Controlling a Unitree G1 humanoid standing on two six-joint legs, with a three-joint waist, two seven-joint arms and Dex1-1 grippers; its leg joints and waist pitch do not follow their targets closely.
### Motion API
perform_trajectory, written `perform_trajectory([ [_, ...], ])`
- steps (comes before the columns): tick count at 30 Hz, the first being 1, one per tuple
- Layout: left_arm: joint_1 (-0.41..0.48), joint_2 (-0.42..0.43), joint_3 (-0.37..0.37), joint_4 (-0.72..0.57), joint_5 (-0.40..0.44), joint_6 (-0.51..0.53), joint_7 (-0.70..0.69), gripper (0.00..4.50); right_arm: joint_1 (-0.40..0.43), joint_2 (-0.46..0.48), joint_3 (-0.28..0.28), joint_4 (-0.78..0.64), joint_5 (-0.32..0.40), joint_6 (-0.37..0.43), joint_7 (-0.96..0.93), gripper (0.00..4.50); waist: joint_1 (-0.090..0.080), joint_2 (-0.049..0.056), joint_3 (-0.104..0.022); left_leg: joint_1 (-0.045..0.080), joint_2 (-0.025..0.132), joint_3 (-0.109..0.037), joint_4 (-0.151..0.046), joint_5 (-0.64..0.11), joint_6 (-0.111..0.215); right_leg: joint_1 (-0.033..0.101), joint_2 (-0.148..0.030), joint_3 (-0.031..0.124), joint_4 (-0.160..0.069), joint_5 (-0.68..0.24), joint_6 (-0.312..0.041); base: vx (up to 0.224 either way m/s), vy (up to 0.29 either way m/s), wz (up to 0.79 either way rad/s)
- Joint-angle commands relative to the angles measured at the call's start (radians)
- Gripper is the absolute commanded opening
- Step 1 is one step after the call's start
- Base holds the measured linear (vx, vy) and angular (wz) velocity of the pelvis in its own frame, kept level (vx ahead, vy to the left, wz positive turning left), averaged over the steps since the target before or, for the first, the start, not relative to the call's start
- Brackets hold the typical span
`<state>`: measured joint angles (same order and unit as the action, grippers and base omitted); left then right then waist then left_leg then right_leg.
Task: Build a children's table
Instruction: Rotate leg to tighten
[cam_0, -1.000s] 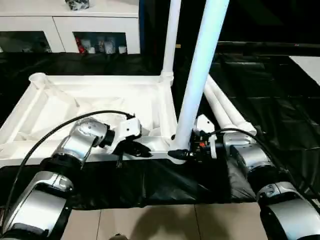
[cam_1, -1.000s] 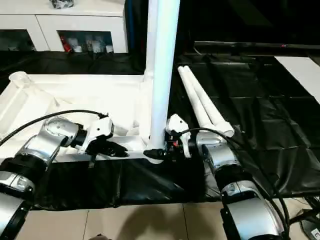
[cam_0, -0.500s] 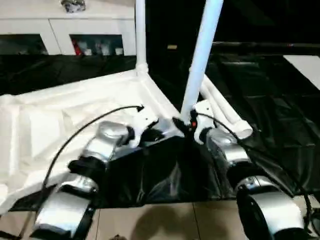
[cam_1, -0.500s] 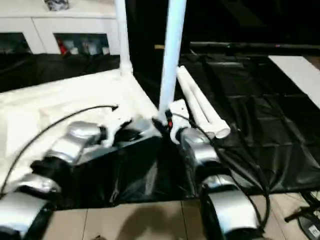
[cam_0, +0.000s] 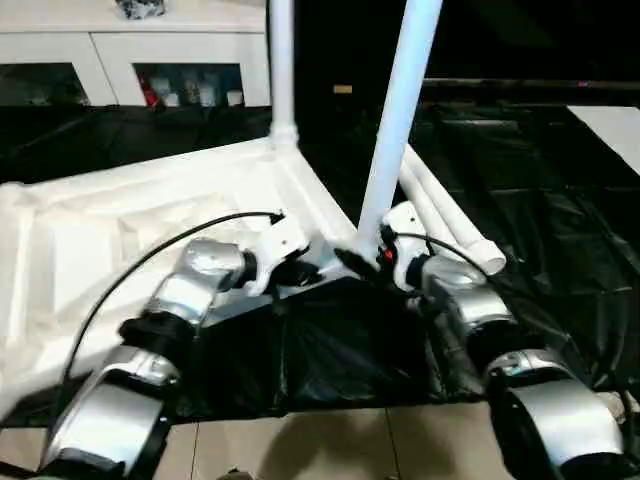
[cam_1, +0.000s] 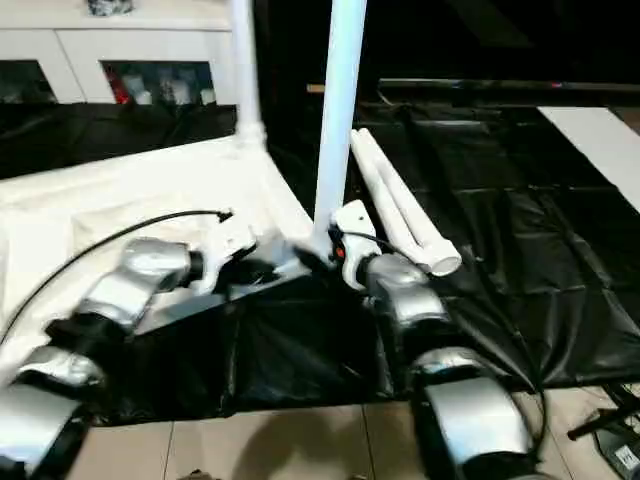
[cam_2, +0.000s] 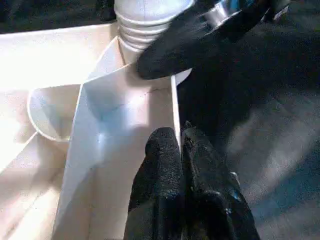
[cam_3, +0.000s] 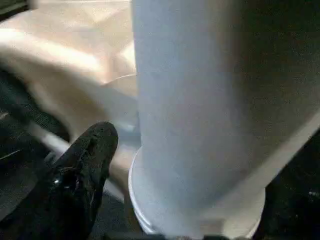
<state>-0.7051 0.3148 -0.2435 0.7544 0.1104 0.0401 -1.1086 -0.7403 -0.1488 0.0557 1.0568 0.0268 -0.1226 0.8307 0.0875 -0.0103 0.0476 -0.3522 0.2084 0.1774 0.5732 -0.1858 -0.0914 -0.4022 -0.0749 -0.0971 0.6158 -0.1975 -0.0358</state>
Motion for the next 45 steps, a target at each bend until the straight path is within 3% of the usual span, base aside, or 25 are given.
perform_trajectory([
  [1, 0.014, 0.006, -0.041, -0.041, -0.021, -0.036, -0.111, 0.00, 0.033, -0.021, 0.069, -0.053, -0.009, -0.012, 0.192, 4.00, 0.002, 0.008, -0.064, 0.000, 0.033, -0.001, -0.052, -0.133, 0.098, 0.064, -0.075, 0.058, -0.062, -0.040, -0.252, 0.000, 0.000, 0.00],
  [8, 0.015, 0.031, -0.048, -0.046, -0.059, -0.057, -0.214, 0.00, 0.061, -0.063, 0.120, -0.110, 0.003, 0.009, 0.408, 4.00, 0.004, 0.006, -0.063, 0.000, 0.034, -0.002, -0.052, -0.144, 0.096, 0.064, -0.075, 0.059, -0.063, -0.064, -0.258, 0.000, 0.000, 0.00],
  [11, 0.013, 0.048, -0.062, -0.043, -0.055, -0.069, -0.258, 0.00, 0.070, -0.070, 0.158, -0.130, -0.001, 0.030, 0.498, 3.62, 0.006, 0.006, -0.063, 0.001, 0.034, -0.003, -0.054, -0.151, 0.089, 0.064, -0.076, 0.059, -0.067, -0.097, -0.249, 0.000, 0.000, 0.00],
  [19, 0.010, 0.061, -0.067, -0.036, -0.047, -0.081, -0.289, 0.00, 0.088, -0.058, 0.168, -0.155, -0.004, 0.050, 0.526, 3.05, 0.007, 0.007, -0.063, 0.003, 0.035, -0.004, -0.055, -0.147, 0.078, 0.063, -0.076, 0.060, -0.065, -0.097, -0.248, 0.000, 0.000, 0.00],
  [22, 0.011, 0.058, -0.055, -0.033, -0.049, -0.068, -0.263, 0.00, 0.088, -0.043, 0.144, -0.144, -0.004, 0.048, 0.451, 2.87, 0.007, 0.008, -0.063, 0.002, 0.034, -0.004, -0.055, -0.144, 0.074, 0.063, -0.076, 0.059, -0.065, -0.094, -0.247, 0.000, 0.000, 0.00],
  [24, 0.000, 0.039, -0.030, -0.018, -0.041, -0.028, -0.176, 0.00, 0.060, -0.014, 0.097, -0.090, -0.013, 0.072, 0.267, 2.74, 0.005, 0.010, -0.059, 0.003, 0.034, -0.005, -0.058, -0.166, 0.061, 0.061, -0.077, 0.059, -0.070, -0.141, -0.238, 0.000, 0.000, 0.00],
  [26, -0.006, 0.031, -0.022, -0.009, -0.035, -0.018, -0.135, 0.00, 0.052, -0.005, 0.083, -0.071, -0.018, 0.061, 0.199, 2.72, -0.003, 0.007, -0.054, 0.008, 0.031, -0.008, -0.063, -0.225, 0.023, 0.058, -0.081, 0.059, -0.086, -0.297, -0.197, 0.000, 0.000, 0.00],
  [27, -0.017, 0.010, -0.008, 0.002, -0.022, 0.023, -0.051, 0.00, 0.029, 0.018, 0.050, -0.024, -0.026, 0.073, 0.031, 2.71, -0.003, 0.006, -0.053, 0.009, 0.030, -0.009, -0.064, -0.229, 0.020, 0.058, -0.082, 0.059, -0.090, -0.323, -0.186, 0.000, 0.000, 0.00],
  [29, -0.028, -0.011, 0.007, 0.010, -0.006, 0.060, 0.039, 0.00, 0.013, 0.036, 0.026, 0.011, -0.024, 0.089, -0.092, 2.70, -0.012, 0.007, -0.054, 0.010, 0.030, -0.013, -0.067, -0.231, -0.005, 0.054, -0.081, 0.060, -0.092, -0.364, -0.167, 0.000, 0.000, 0.00],
  [32, -0.042, -0.056, 0.041, 0.004, -0.017, 0.135, 0.137, 0.00, -0.006, 0.066, -0.013, 0.046, -0.006, 0.108, -0.249, 2.69, -0.013, 0.007, -0.058, 0.009, 0.029, -0.009, -0.063, -0.206, 0.007, 0.052, -0.078, 0.063, -0.088, -0.284, -0.182, 0.000, 0.000, 0.00],
  [34, -0.051, -0.091, 0.057, -0.006, -0.026, 0.171, 0.188, 0.00, -0.018, 0.085, -0.036, 0.068, 0.004, 0.117, -0.343, 2.69, -0.013, -0.002, -0.060, 0.006, 0.028, -0.007, -0.061, -0.182, 0.015, 0.055, -0.078, 0.063, -0.084, -0.240, -0.192, 0.000, 0.000, 0.00],
  [39, -0.065, -0.145, 0.048, 0.011, -0.026, 0.134, 0.230, 0.00, -0.035, 0.125, -0.059, 0.091, 0.011, 0.113, -0.420, 2.69, -0.009, 0.001, -0.066, 0.000, 0.025, -0.004, -0.056, -0.116, 0.056, 0.060, -0.075, 0.061, -0.068, -0.091, -0.219, 0.000, 0.000, 0.00],
  [41, -0.066, -0.149, 0.037, 0.026, -0.012, 0.118, 0.242, 0.00, -0.042, 0.136, -0.066, 0.108, 0.008, 0.099, -0.439, 2.69, -0.008, 0.002, -0.065, 0.001, 0.025, -0.003, -0.056, -0.121, 0.065, 0.060, -0.075, 0.061, -0.070, -0.087, -0.222, 0.000, 0.000, 0.00],
  [42, -0.066, -0.149, 0.037, 0.026, -0.012, 0.118, 0.242, 0.00, -0.042, 0.136, -0.066, 0.108, 0.008, 0.099, -0.439, 3.25, -0.008, 0.005, -0.064, 0.001, 0.025, -0.004, -0.056, -0.126, 0.063, 0.060, -0.076, 0.060, -0.071, -0.095, -0.222, 0.000, 0.000, 0.00],
  [45, -0.057, -0.149, 0.033, 0.036, -0.001, 0.101, 0.251, 0.00, -0.046, 0.140, -0.072, 0.116, 0.008, 0.090, -0.447, 3.45, -0.006, 0.010, -0.061, 0.004, 0.025, -0.004, -0.059, -0.175, 0.044, 0.059, -0.078, 0.061, -0.080, -0.169, -0.205, 0.000, 0.000, 0.00],
])
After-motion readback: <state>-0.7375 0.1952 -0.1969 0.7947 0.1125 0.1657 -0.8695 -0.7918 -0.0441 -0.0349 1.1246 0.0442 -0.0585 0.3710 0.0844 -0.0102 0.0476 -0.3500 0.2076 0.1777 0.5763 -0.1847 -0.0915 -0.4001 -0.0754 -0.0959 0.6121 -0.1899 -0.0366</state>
